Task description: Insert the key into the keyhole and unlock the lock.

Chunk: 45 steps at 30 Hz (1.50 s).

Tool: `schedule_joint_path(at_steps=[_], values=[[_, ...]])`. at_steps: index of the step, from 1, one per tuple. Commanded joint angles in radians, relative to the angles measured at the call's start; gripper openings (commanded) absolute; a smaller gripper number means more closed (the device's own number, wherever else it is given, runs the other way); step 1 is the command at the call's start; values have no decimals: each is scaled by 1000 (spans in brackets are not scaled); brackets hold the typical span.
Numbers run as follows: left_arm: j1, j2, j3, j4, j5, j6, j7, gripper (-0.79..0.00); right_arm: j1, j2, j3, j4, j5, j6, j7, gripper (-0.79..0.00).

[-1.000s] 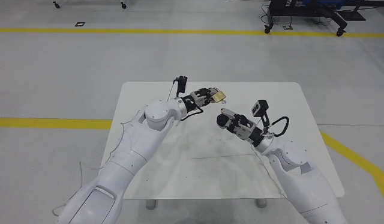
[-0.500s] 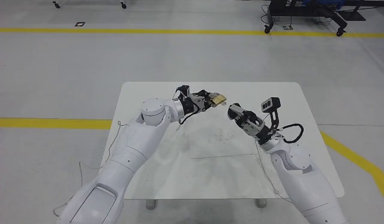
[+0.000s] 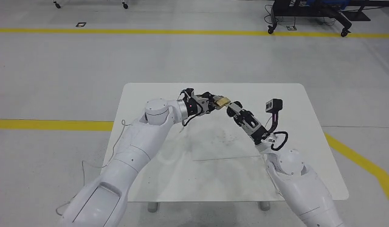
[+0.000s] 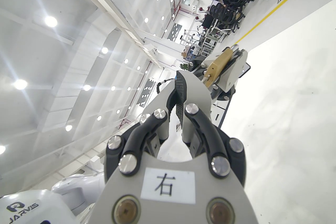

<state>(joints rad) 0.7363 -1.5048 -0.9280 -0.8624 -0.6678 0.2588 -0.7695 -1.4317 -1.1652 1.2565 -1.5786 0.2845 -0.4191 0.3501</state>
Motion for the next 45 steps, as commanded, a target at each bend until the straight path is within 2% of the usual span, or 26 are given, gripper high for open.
schedule_joint_path(at_steps=[1,16,25,27,32,38,45], values=[[-1,-1,1,3,1,0,-1,-785,7,-3,-5,6,-12,6,-14,-785],[-2,-9,4,18,-9,19,-27,-785,43,-15,-5,58,4,22,-17,-785],[-5,-13,5,24,0,9,-19,-785,48,-21,-2,69,13,-4,-16,-785],[-5,-12,2,20,15,-19,-2,-785,33,-19,7,53,25,-12,4,-785],[6,-7,-10,-11,60,-113,25,-785,-4,-13,28,16,74,1,98,-613],[28,1,-23,-50,103,-175,30,-785,-7,-8,54,33,220,63,226,-594],[44,6,-26,-80,150,-190,47,-785,19,-8,59,63,333,168,318,-585]])
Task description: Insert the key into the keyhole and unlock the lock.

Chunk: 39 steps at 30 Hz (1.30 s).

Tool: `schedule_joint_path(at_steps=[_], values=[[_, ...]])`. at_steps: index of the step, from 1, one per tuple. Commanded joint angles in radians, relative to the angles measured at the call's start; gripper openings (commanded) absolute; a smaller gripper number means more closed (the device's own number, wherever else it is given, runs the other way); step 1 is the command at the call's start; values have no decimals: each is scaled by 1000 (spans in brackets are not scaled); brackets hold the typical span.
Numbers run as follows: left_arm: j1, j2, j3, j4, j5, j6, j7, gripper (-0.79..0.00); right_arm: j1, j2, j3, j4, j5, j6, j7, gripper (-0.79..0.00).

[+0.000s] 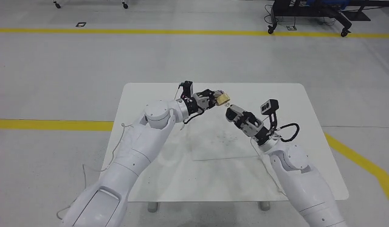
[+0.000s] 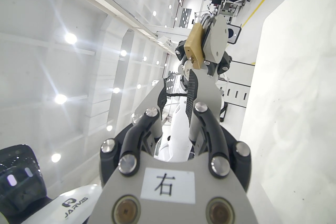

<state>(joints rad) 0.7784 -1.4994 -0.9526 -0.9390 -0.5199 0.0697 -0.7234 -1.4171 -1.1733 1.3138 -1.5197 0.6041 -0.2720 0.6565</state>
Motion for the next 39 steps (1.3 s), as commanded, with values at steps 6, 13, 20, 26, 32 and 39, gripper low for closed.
schedule_joint_path(at_steps=[6,13,20,26,32,39], values=[[10,3,-3,-19,31,-7,9,-785,29,1,3,24,32,94,35,-576],[17,4,-4,-33,51,-7,13,-785,44,-1,-6,32,47,161,40,-610],[20,4,-6,-41,64,-10,11,-785,66,-5,-9,62,140,236,83,-785],[22,4,-5,-45,79,-17,15,-785,96,-8,-9,107,229,339,127,-785],[27,5,-7,-56,98,-47,12,-785,130,-15,-7,177,396,454,202,-785],[34,7,-10,-71,124,-85,9,-785,173,-22,-4,280,584,610,323,-785]])
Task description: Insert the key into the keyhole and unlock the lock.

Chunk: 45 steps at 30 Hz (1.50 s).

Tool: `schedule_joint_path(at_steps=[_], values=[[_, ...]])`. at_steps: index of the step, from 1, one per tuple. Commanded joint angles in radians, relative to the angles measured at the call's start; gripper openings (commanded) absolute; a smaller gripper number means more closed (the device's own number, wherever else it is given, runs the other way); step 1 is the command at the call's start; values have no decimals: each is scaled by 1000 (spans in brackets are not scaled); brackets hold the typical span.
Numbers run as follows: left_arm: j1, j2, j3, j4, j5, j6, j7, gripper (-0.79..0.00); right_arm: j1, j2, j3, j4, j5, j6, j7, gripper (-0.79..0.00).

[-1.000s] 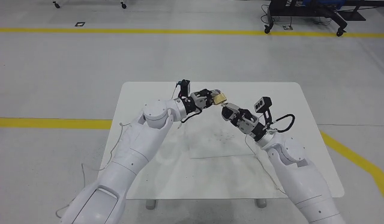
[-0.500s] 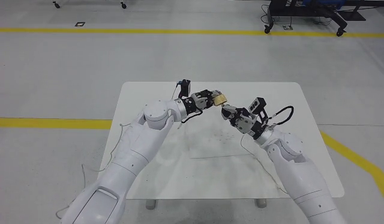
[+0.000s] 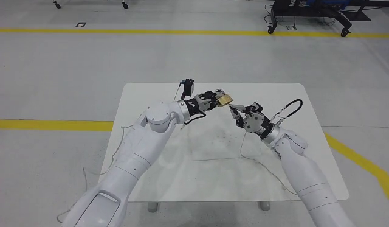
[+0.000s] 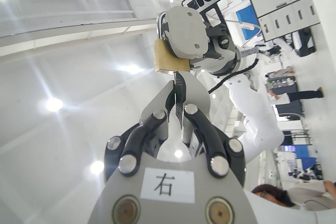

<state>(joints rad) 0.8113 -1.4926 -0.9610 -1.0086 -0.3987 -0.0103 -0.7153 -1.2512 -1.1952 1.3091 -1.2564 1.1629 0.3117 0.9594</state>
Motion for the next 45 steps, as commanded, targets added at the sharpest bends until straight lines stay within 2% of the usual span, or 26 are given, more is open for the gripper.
schedule_joint_path(at_steps=[1,9,14,16,21,23,25,29,30,31,33,38,43,44,45], values=[[2,1,-2,-4,8,-11,2,-785,15,-1,1,30,37,41,34,-785],[9,3,-8,-16,30,-34,9,-785,43,-4,-9,82,83,101,92,-785],[12,4,-12,-22,37,-39,11,-785,54,-5,-11,99,88,104,100,-785],[14,4,-13,-23,38,-40,11,-785,54,-3,-8,91,53,65,93,-785],[14,4,-15,-24,38,-35,7,-785,12,6,14,17,-99,-111,17,-785],[14,4,-15,-24,38,-33,6,-785,-10,9,22,-18,-128,-138,-16,-785],[14,4,-15,-24,38,-30,5,-785,-24,12,34,-43,-155,-156,-32,-613],[11,4,-21,-19,34,-23,7,-785,-55,22,61,-99,-259,-233,-85,-409],[11,4,-23,-18,33,-18,8,-785,-64,25,71,-115,-297,-259,-106,-314],[10,4,-23,-18,35,-14,8,-785,-74,28,82,-132,-335,-287,-129,-169],[6,6,-20,-17,62,-9,18,-785,-99,34,105,-169,-385,-316,-153,0],[-8,8,12,-11,173,27,32,-785,-172,52,214,-249,-469,-386,-203,0],[-47,5,98,22,357,120,-9,-785,-243,62,304,-324,-458,-408,-230,0],[-55,4,114,31,386,138,-14,-757,-253,63,315,-338,-463,-411,-227,0],[-60,1,128,38,404,150,-19,-785,-262,64,323,-350,-468,-414,-225,0]])
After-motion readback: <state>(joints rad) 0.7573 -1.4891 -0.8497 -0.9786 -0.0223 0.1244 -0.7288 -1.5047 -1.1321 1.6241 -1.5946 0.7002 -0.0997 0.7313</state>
